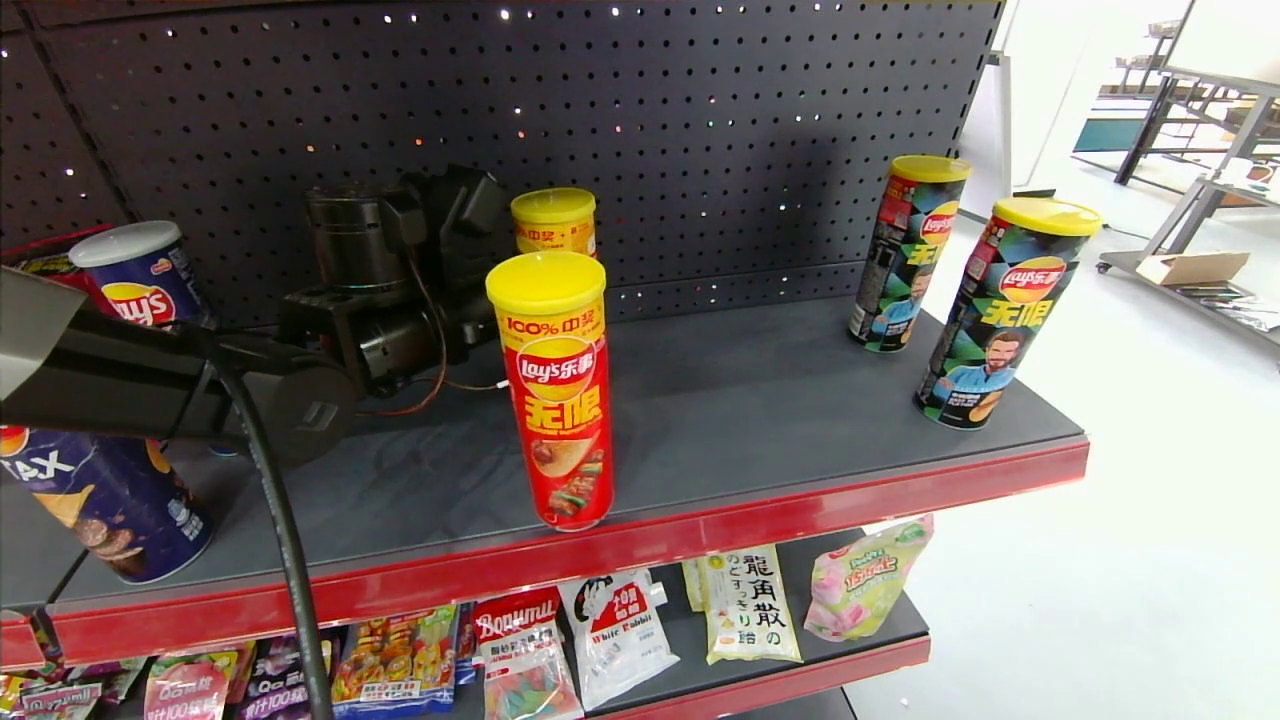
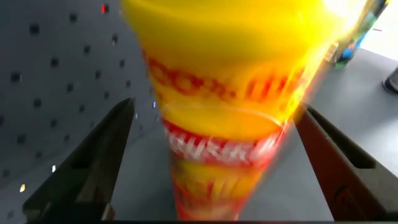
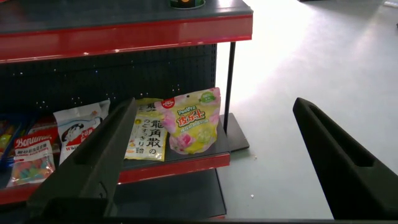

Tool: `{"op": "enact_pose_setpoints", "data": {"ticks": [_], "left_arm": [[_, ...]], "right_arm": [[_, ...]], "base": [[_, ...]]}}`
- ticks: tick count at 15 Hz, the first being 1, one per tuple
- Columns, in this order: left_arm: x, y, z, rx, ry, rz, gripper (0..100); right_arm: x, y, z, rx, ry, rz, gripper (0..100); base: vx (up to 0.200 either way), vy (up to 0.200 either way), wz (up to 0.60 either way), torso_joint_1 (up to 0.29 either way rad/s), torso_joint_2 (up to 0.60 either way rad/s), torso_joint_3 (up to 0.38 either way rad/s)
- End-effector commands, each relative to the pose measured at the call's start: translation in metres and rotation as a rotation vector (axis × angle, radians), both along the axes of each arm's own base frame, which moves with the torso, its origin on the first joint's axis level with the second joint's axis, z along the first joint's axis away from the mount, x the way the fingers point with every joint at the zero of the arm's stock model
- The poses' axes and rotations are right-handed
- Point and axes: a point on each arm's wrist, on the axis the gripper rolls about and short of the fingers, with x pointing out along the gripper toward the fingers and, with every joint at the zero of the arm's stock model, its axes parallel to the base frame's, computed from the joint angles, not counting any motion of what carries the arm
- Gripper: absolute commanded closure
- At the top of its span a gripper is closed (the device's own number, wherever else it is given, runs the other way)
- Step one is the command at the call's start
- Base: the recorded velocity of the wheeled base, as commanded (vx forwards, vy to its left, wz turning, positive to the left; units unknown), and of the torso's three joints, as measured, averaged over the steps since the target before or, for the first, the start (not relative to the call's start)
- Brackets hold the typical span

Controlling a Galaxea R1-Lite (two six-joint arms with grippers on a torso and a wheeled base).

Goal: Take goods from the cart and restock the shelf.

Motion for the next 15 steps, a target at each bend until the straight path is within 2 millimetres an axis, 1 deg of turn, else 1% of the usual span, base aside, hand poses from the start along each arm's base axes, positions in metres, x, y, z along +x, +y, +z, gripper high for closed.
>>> {"op": "enact_pose_setpoints", "data": {"ticks": [1, 2, 4, 5, 8, 10, 12, 14, 15], "left_arm": [[-0.014, 0.009, 0.002, 0.003, 0.012, 0.006, 0], [-0.017, 0.011, 0.002, 0.005, 0.015, 0.008, 0], [-0.027, 0.025, 0.003, 0.006, 0.025, 0.035, 0], [-0.033, 0.029, 0.004, 0.001, 0.033, 0.039, 0], [-0.053, 0.037, 0.004, -0.028, 0.065, 0.044, 0], [-0.056, 0.045, 0.004, -0.027, 0.069, 0.066, 0], [-0.066, 0.051, 0.006, -0.028, 0.067, 0.078, 0], [-0.083, 0.065, 0.009, -0.026, 0.069, 0.112, 0], [-0.095, 0.073, 0.014, -0.024, 0.060, 0.133, 0]], "right_arm": [[0.000, 0.000, 0.000, 0.000, 0.001, 0.001, 0], [0.000, 0.000, 0.000, 0.000, 0.003, 0.001, 0], [0.000, 0.000, 0.000, 0.000, 0.001, 0.001, 0], [0.000, 0.000, 0.000, 0.000, 0.001, 0.001, 0], [0.000, 0.000, 0.000, 0.000, 0.003, 0.001, 0], [0.000, 0.000, 0.000, 0.000, 0.003, 0.001, 0], [0.000, 0.000, 0.000, 0.000, 0.001, 0.001, 0], [0.000, 0.000, 0.000, 0.000, 0.001, 0.001, 0], [0.000, 0.000, 0.000, 0.000, 0.003, 0.001, 0]], "base": [[0.000, 0.000, 0.00, 0.000, 0.00, 0.000], [0.000, 0.000, 0.00, 0.000, 0.00, 0.000], [0.000, 0.000, 0.00, 0.000, 0.00, 0.000], [0.000, 0.000, 0.00, 0.000, 0.00, 0.000], [0.000, 0.000, 0.00, 0.000, 0.00, 0.000], [0.000, 0.000, 0.00, 0.000, 0.00, 0.000], [0.000, 0.000, 0.00, 0.000, 0.00, 0.000], [0.000, 0.000, 0.00, 0.000, 0.00, 0.000], [0.000, 0.000, 0.00, 0.000, 0.00, 0.000]]}}
